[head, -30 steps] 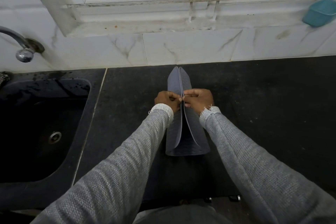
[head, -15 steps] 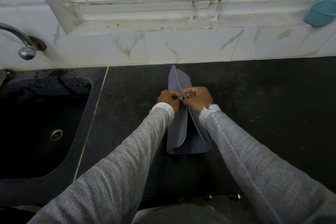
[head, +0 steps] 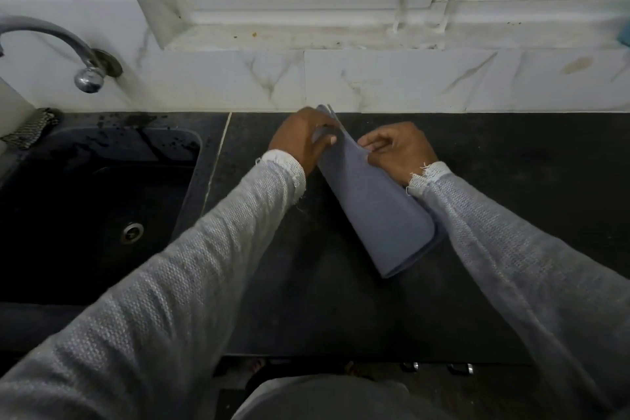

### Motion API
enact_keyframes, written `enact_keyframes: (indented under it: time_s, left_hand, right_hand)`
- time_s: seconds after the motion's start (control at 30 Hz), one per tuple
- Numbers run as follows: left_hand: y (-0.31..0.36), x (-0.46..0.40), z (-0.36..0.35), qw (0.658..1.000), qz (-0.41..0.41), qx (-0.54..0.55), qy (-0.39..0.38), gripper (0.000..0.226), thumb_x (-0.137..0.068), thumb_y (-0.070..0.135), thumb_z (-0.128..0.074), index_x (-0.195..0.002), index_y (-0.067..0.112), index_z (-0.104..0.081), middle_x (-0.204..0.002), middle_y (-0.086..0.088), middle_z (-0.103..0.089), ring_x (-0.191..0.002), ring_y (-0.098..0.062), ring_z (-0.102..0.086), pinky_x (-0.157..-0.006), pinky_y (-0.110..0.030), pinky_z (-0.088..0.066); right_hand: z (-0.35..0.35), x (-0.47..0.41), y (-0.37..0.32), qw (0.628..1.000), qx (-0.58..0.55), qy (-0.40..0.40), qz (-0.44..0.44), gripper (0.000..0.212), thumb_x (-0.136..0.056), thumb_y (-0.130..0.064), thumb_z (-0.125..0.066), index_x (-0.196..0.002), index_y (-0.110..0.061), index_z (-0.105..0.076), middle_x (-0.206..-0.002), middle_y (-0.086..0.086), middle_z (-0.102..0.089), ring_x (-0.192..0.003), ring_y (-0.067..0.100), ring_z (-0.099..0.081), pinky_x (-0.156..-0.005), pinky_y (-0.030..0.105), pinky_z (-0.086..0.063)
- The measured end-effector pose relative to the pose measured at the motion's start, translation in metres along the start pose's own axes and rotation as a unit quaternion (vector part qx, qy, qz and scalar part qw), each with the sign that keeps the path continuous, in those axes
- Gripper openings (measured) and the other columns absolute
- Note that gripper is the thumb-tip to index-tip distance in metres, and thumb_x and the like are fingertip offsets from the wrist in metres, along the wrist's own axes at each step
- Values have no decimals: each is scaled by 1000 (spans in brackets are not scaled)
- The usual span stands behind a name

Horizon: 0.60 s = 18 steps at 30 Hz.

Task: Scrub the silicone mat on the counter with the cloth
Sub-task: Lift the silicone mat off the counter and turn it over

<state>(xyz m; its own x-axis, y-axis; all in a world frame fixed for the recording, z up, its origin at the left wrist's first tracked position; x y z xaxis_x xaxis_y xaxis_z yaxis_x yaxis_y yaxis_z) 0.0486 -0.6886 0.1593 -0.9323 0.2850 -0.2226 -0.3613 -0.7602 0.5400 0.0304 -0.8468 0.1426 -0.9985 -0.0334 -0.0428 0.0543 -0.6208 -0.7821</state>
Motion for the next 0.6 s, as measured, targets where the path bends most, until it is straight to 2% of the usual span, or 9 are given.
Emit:
enact_keyframes:
  time_s: [0.07,0.17,0.3,0.4,0.6]
  left_hand:
    - [-4,-7,13,995,-50,-79,-34,33,-86,14,-65,-120,12,-66,-126,-11,-60,-117,-28,-53,-100,-29,-35]
    - [-27,-6,38,984,-77,-158,-40,36,-86,20,-66,-122,16,-65,-131,-6,-58,-123,-28,-49,-101,-36,-39]
    - [-57,8,66,975,-105,-185,-64,29,-86,27,-58,-107,14,-73,-115,-7,-68,-105,-31,-62,-90,-39,-48]
    - [-91,21,83,975,-61,-195,-83,39,-83,38,-47,-103,17,-72,-109,-7,-69,-102,-31,-61,-86,-41,-47]
    - [-149,45,102,977,9,-189,-100,37,-88,44,-44,-105,25,-72,-112,-5,-68,-104,-32,-60,-87,-39,-47]
  right_hand:
    - [-6,-4,-16,999,14,-18,24,29,-71,5,-66,-92,-13,-72,-85,0,-70,-75,7,-64,-69,12,-50]
    - [-28,-12,-48,995,27,-58,70,28,-72,3,-69,-95,-12,-71,-86,-1,-69,-79,6,-65,-72,18,-54]
    - [-57,-25,-87,990,22,-89,110,28,-72,3,-70,-96,-10,-69,-86,1,-70,-79,6,-67,-73,21,-56]
    - [-85,-35,-110,985,4,-120,120,28,-71,6,-70,-95,-9,-68,-85,5,-71,-78,12,-68,-73,23,-56]
    - [-142,-46,-137,975,20,-184,121,28,-72,6,-72,-96,-7,-68,-87,7,-71,-79,13,-69,-74,25,-57]
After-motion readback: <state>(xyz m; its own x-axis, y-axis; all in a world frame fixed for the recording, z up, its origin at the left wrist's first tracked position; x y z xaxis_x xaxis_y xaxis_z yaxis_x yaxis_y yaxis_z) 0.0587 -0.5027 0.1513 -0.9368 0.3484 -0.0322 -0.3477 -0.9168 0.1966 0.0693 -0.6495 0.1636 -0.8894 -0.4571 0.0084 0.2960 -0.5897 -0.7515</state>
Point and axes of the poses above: each hand's wrist, its own x-axis away from the middle knuckle, its own z-axis out of the back of the hand, y = z × x, the point moved 9 cm from there along -x, towards the middle knuckle
